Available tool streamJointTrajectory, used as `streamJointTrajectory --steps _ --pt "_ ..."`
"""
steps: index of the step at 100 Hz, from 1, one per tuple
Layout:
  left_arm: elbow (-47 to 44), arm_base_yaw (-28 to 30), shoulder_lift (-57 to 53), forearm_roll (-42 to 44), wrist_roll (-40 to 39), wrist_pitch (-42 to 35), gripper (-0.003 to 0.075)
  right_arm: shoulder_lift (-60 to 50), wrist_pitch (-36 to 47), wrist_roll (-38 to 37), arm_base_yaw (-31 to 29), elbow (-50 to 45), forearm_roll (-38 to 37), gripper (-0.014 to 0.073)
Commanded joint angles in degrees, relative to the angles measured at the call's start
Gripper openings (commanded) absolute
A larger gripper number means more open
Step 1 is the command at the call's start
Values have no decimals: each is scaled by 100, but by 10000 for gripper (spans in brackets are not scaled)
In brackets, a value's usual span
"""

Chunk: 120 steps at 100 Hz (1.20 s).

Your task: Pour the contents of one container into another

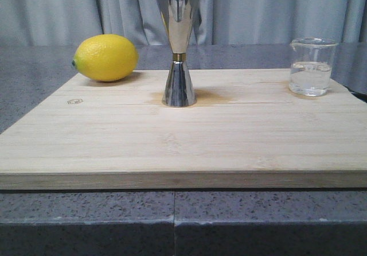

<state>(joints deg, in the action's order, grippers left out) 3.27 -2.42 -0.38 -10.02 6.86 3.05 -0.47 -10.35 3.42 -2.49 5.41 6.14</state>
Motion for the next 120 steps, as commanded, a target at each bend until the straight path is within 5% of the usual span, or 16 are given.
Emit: streamJointTrajectory --steps 1,46,120 --pt "574 10 38 -64 -19 -110 -19 3 103 39 13 614 31 -72" --pt "3049 10 1944 -64 -19 1692 -19 1739 -973 167 13 2790 -49 -72" --pt "3079 10 2144 -64 -19 1506 -18 1874 -861 149 13 2856 -39 -55"
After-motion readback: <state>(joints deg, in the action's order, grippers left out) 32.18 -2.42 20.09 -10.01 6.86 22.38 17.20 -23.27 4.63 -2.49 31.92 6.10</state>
